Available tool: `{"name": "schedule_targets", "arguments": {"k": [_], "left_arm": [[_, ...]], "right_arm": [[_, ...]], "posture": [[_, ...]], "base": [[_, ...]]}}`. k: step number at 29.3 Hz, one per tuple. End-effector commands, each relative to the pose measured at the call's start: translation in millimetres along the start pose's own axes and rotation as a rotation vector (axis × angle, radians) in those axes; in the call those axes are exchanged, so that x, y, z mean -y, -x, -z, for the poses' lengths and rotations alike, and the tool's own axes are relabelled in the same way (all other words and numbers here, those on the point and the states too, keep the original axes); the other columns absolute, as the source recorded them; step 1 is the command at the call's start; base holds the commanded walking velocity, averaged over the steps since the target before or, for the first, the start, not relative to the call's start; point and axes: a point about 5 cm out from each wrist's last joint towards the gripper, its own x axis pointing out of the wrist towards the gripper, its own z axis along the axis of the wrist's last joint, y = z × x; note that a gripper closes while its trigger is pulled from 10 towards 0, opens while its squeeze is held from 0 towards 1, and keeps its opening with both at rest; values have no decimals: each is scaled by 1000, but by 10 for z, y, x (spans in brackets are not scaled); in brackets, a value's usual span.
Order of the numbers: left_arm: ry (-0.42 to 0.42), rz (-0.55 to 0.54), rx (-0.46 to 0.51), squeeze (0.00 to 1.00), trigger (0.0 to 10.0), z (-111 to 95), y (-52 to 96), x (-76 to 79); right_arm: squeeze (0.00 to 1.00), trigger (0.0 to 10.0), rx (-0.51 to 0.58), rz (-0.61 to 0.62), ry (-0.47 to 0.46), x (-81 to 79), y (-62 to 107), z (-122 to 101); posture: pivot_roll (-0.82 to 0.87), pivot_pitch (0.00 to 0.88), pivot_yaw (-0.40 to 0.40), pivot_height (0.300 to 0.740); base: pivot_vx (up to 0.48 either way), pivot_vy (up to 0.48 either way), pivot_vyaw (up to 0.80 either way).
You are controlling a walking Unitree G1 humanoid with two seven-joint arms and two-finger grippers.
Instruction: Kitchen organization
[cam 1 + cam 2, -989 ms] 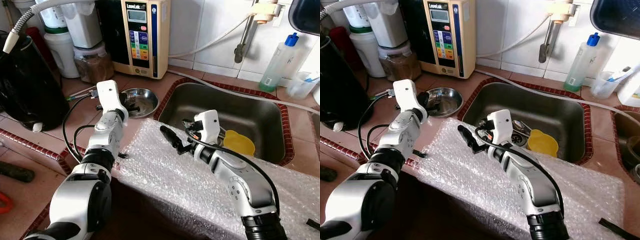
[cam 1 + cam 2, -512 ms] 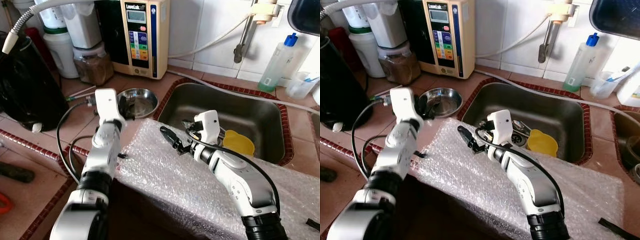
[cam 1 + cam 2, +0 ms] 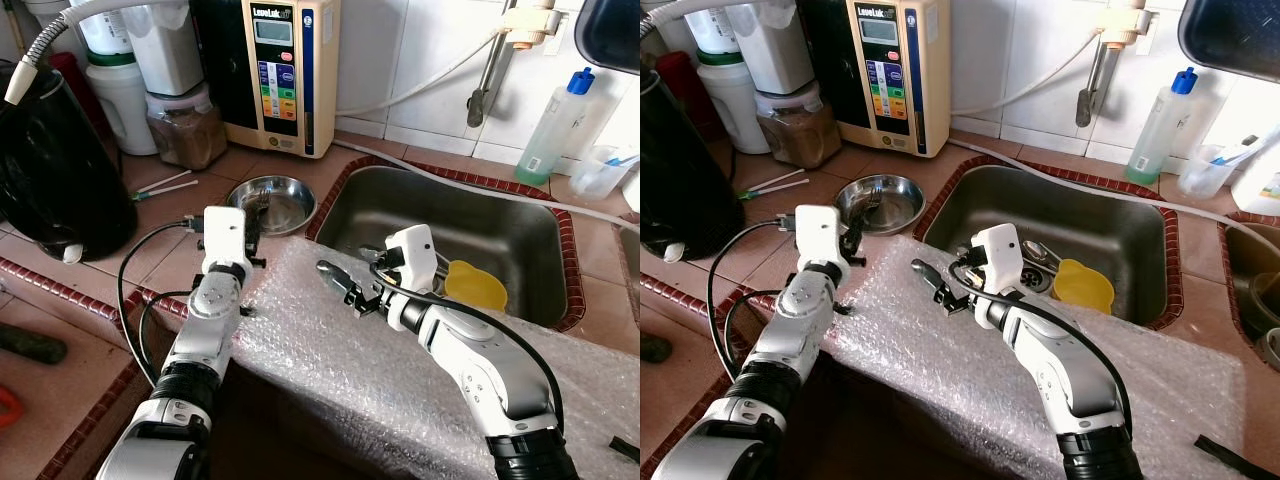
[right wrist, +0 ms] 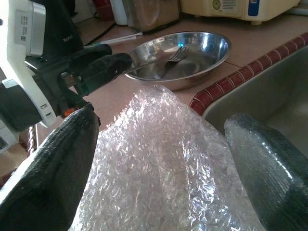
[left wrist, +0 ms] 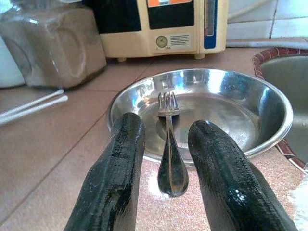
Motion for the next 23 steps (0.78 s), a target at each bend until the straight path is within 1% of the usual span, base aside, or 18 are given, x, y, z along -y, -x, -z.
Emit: {"name": "schedule_targets", "arguments": {"k": [1, 3, 4, 7, 11, 13, 14, 15, 17, 18, 23], "left_arm": [[-63, 22, 13, 0, 10000, -11, -14, 10], [-71, 33, 24, 0, 10000, 9, 1, 2], [-90, 46, 42, 0, 10000, 11, 12, 6], [-76, 55, 43, 0, 10000, 22, 19, 19], [-83, 73, 40, 0, 10000, 29, 14, 61], [-78, 100, 43, 0, 10000, 33, 14, 89], [-70, 97, 51, 1000, 10000, 31, 17, 89], [-63, 92, 55, 1000, 10000, 27, 19, 84], [-52, 92, 58, 1000, 10000, 24, 21, 79], [-40, 96, 59, 1000, 10000, 23, 23, 80], [-52, 87, 65, 1000, 10000, 24, 27, 72]], "right_arm": [[294, 10000, 12, -7, 8, -30, 16, -34], [290, 10000, 10, -5, 7, -30, 22, -26], [294, 10000, 8, -3, 6, -25, 27, -21], [294, 10000, 4, -3, 6, -19, 32, -15], [294, 10000, 4, -7, 8, -22, 22, -23], [302, 10000, 5, -10, 8, -26, 18, -28], [384, 10000, 5, -11, 8, -27, 21, -25], [361, 10000, 4, -10, 8, -26, 22, -22], [353, 10000, 3, -9, 7, -24, 22, -16], [333, 10000, 2, -8, 7, -24, 22, -13], [325, 10000, 1, -10, 7, -30, 16, -10]], "posture": [[-72, 0, 26, 740], [-72, 0, 26, 740], [-72, 0, 22, 740], [-71, 0, 20, 740], [-71, 0, 19, 740], [-72, 0, 20, 740], [-71, 0, 20, 740], [-71, 0, 20, 740], [-71, 0, 20, 740], [-70, 0, 20, 740], [-69, 0, 20, 740]], "base": [[0, 0, 0], [0, 0, 0], [0, 0, 0], [0, 0, 0], [0, 0, 0], [0, 0, 0], [0, 0, 0], [0, 0, 0], [0, 0, 0], [0, 0, 0], [0, 0, 0]]}}
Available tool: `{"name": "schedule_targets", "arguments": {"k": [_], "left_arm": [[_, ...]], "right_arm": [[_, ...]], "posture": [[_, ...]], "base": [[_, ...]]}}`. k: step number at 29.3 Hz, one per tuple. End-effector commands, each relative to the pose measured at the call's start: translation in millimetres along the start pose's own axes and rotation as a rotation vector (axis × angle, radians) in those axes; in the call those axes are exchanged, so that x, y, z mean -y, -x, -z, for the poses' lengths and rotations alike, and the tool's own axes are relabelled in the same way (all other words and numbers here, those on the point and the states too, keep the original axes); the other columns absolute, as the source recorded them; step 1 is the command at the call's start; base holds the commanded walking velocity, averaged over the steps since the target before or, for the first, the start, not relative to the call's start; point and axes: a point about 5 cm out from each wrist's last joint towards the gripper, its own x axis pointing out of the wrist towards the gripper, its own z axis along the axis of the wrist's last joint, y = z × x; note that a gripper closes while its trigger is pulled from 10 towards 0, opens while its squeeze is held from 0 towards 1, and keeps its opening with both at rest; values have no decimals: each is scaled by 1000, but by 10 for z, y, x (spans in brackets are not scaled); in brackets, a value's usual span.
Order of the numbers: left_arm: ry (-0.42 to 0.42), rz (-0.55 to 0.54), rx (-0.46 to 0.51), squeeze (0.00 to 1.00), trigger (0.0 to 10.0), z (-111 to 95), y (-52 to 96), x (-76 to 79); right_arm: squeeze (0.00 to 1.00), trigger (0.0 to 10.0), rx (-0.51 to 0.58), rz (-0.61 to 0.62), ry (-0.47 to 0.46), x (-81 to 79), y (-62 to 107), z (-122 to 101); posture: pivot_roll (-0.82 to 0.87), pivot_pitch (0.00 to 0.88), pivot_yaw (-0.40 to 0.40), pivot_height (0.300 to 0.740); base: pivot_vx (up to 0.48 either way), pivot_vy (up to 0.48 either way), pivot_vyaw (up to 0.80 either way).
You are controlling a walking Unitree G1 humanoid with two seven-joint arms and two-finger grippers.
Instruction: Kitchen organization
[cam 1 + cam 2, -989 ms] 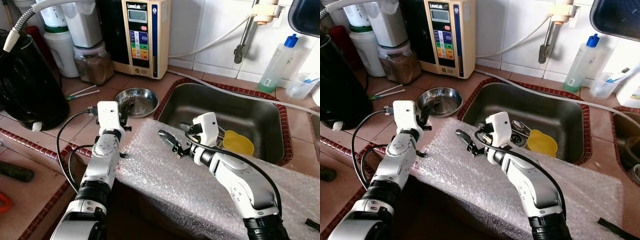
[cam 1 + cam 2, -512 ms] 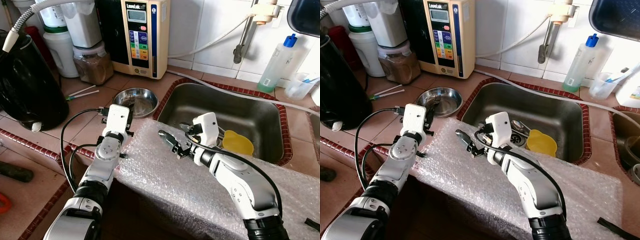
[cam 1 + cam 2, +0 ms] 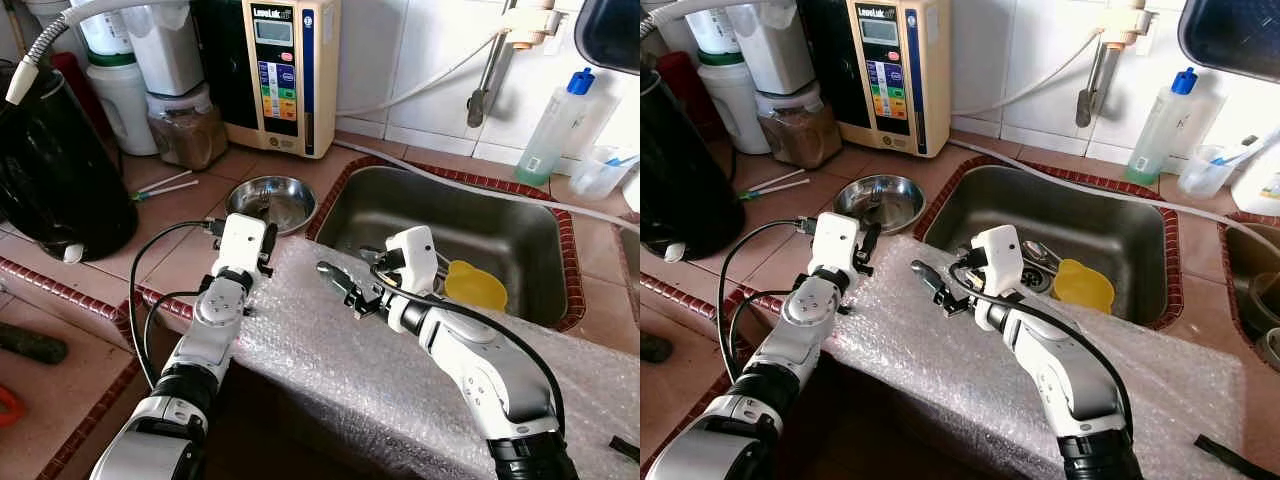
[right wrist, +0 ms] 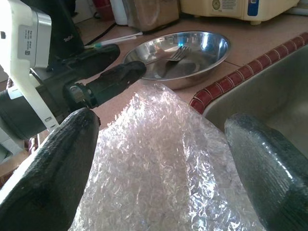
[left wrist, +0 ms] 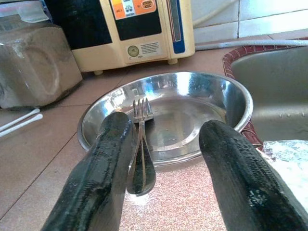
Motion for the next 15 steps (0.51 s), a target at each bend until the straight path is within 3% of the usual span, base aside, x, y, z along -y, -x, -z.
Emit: {"name": "schedule_targets", "arguments": {"k": [1, 9, 15], "left_arm": [[-10, -4, 30, 1000, 10000, -41, -7, -16], [-57, -6, 80, 1000, 10000, -97, 1, -9], [-57, 21, 40, 1000, 10000, 36, 68, 24]], "right_arm": [[325, 10000, 2, -9, 7, -22, -7, -19], [322, 10000, 2, -6, 7, -17, -7, -19], [322, 10000, 1, -6, 2, -22, -4, -5]], "posture": [[-69, 0, 20, 740], [-68, 0, 20, 740], [-67, 0, 20, 740]], "base": [[0, 0, 0], [0, 0, 0], [0, 0, 0]]}}
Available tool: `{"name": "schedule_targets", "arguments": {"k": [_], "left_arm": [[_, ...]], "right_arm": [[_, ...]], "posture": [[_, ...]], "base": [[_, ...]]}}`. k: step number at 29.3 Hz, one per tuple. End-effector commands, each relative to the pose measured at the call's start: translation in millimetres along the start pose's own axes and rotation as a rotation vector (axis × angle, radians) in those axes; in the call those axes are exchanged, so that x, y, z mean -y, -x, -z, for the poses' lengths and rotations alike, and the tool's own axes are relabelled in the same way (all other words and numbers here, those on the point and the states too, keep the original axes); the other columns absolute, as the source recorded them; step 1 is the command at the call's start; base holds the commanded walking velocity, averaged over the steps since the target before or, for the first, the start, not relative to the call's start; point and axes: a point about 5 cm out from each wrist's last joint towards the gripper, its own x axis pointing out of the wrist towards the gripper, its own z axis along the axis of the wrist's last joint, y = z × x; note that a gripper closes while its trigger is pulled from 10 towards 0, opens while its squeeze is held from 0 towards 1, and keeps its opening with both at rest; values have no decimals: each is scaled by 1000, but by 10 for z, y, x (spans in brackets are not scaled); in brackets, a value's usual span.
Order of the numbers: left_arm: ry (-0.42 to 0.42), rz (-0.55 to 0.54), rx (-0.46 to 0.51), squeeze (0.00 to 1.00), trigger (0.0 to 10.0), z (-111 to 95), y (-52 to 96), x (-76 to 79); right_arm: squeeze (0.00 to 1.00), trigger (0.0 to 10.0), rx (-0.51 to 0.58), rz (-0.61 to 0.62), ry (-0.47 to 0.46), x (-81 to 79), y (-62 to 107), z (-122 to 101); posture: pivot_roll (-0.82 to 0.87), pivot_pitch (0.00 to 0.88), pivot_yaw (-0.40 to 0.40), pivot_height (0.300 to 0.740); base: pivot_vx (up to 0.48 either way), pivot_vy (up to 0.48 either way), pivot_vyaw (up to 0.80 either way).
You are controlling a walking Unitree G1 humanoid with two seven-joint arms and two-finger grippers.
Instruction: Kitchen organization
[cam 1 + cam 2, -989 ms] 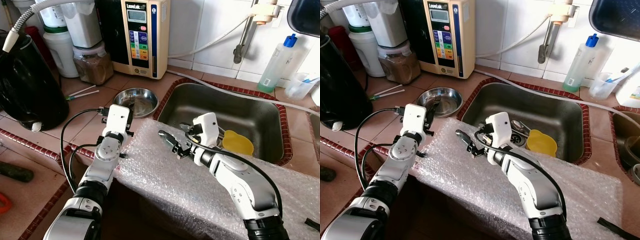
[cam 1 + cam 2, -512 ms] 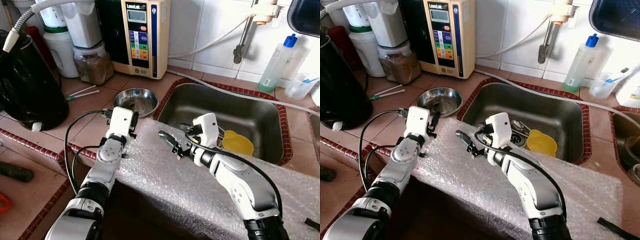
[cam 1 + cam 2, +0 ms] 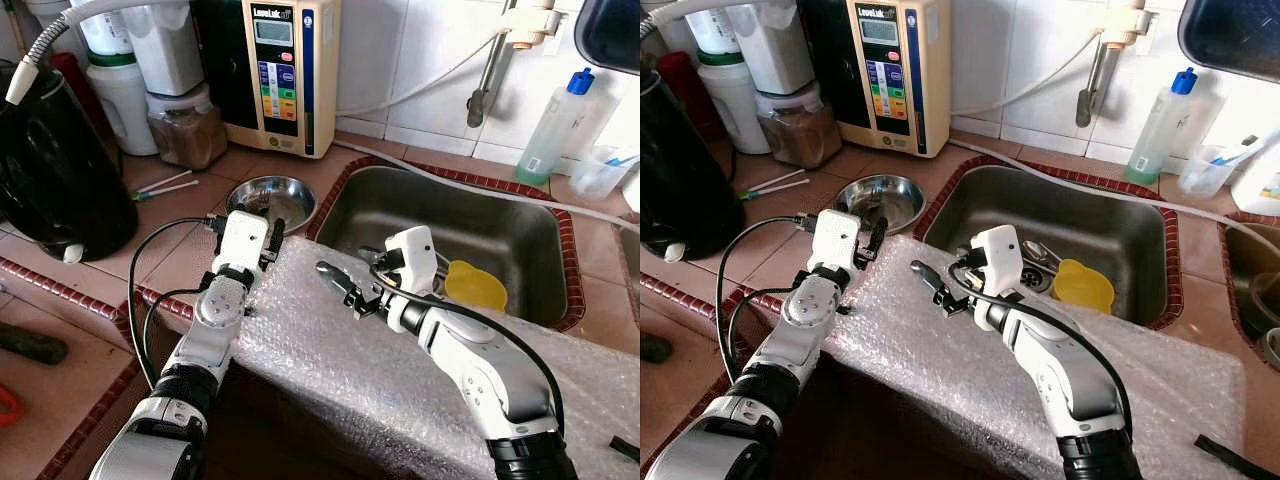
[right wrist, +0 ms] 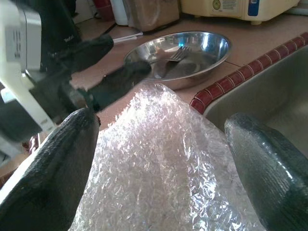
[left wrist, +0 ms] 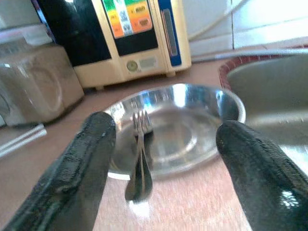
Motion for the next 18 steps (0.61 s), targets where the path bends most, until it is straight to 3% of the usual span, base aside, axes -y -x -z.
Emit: {"name": "schedule_targets", "arguments": {"k": [1, 4, 5, 6, 14, 18], "left_arm": [[-22, 11, -18, 1000, 10000, 51, 27, -1], [-58, -19, -42, 1000, 10000, 86, 33, -47], [-68, -28, -53, 157, 10000, 95, 27, -77], [-75, -32, -57, 0, 10000, 96, 23, -92], [-27, -2, -130, 0, 10000, 148, -23, -101], [-25, 9, -121, 0, 10000, 106, -64, -80]], "right_arm": [[322, 10000, 1, -6, 3, -19, -2, -6], [322, 10000, 1, -11, 1, -28, -4, -7], [318, 10000, 1, -23, -2, -38, -2, -8], [322, 10000, 0, -28, -3, -43, 0, -7], [314, 10000, -7, -31, -2, -45, 5, 2], [310, 10000, -6, -31, -2, -53, 5, 5]], "posture": [[-67, 0, 20, 740], [-66, 0, 19, 740], [-66, 0, 19, 740], [-65, 0, 18, 740], [-68, 0, 19, 740], [-73, 0, 24, 740]], "base": [[0, 0, 0], [0, 0, 0], [0, 0, 0], [0, 0, 0], [0, 0, 0], [0, 0, 0]]}}
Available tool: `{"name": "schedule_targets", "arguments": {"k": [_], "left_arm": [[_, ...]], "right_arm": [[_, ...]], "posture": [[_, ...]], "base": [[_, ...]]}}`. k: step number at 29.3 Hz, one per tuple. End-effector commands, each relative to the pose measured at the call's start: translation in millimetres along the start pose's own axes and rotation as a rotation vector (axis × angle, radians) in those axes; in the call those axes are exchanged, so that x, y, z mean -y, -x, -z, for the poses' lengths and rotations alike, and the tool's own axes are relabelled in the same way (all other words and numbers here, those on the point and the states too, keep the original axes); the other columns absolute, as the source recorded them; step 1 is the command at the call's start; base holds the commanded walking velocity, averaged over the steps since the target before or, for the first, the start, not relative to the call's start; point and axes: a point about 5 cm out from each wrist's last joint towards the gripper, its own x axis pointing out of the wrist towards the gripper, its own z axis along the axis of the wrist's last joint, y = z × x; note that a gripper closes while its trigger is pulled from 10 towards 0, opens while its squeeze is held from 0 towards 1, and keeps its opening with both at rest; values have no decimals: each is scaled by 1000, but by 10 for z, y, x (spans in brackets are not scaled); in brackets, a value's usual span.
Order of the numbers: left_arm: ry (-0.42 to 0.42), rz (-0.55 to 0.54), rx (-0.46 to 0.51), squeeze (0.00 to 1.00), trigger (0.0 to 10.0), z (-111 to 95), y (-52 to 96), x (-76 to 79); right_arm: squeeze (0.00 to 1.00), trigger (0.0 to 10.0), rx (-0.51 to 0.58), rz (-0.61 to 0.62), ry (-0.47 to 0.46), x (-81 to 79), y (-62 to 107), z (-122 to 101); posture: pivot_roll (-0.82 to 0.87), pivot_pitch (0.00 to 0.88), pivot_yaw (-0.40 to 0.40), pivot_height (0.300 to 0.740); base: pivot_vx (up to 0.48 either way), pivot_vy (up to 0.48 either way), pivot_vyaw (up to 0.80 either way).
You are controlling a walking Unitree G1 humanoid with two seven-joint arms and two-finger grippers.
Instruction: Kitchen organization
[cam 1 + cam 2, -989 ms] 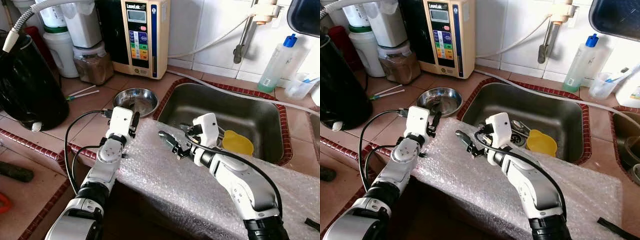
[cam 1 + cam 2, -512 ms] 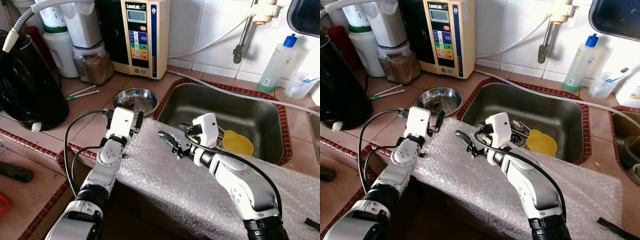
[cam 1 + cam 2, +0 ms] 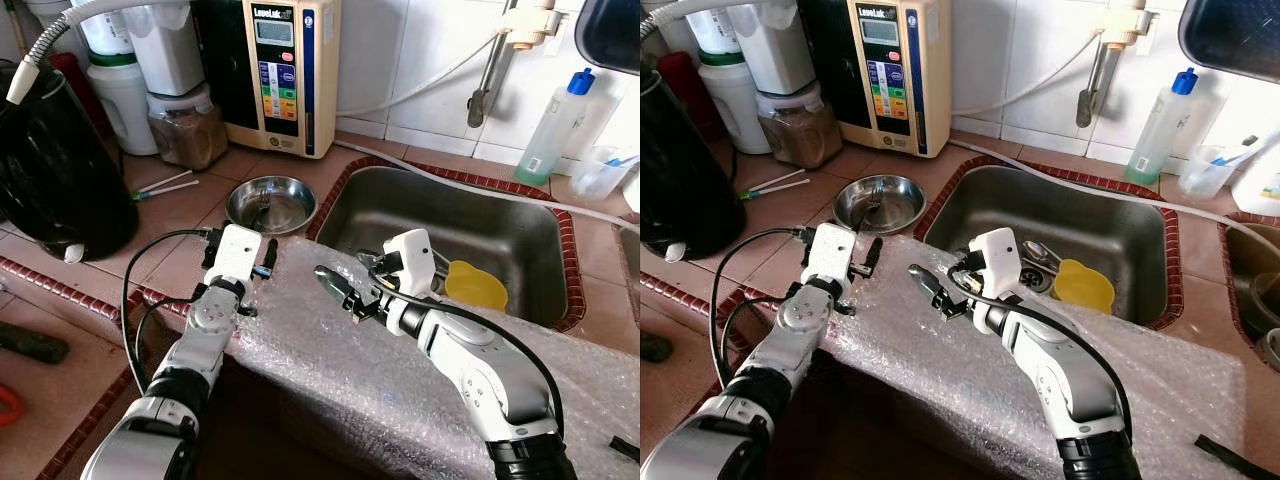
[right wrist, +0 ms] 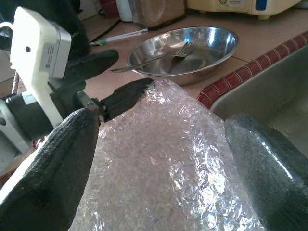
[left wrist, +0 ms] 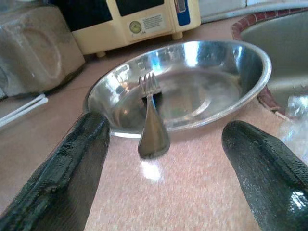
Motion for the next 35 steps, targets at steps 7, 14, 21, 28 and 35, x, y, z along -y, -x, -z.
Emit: {"name": "schedule_targets", "arguments": {"k": [7, 14, 21, 28, 35], "left_arm": [[19, 22, -15, 0, 0, -55, -71, -10], [35, 50, -37, 0, 0, -24, -73, 17], [37, 61, -39, 0, 0, -19, -73, 30], [38, 61, -39, 0, 0, -16, -73, 33], [38, 61, -40, 0, 0, -10, -69, 25]], "right_arm": [[306, 10000, 4, -6, 5, -27, 17, -21], [310, 10000, 4, -4, 6, -22, 20, -25], [310, 10000, 3, -3, 7, -21, 20, -25], [290, 10000, 3, -2, 9, -16, 16, -28], [255, 10000, 2, -3, 7, -20, 11, -23]], "posture": [[-78, 0, 25, 740], [-79, 0, 24, 740], [-79, 0, 23, 740], [-77, 0, 21, 740], [-73, 0, 22, 740]], "base": [[0, 0, 0], [0, 0, 0], [0, 0, 0], [0, 0, 0], [0, 0, 0]]}}
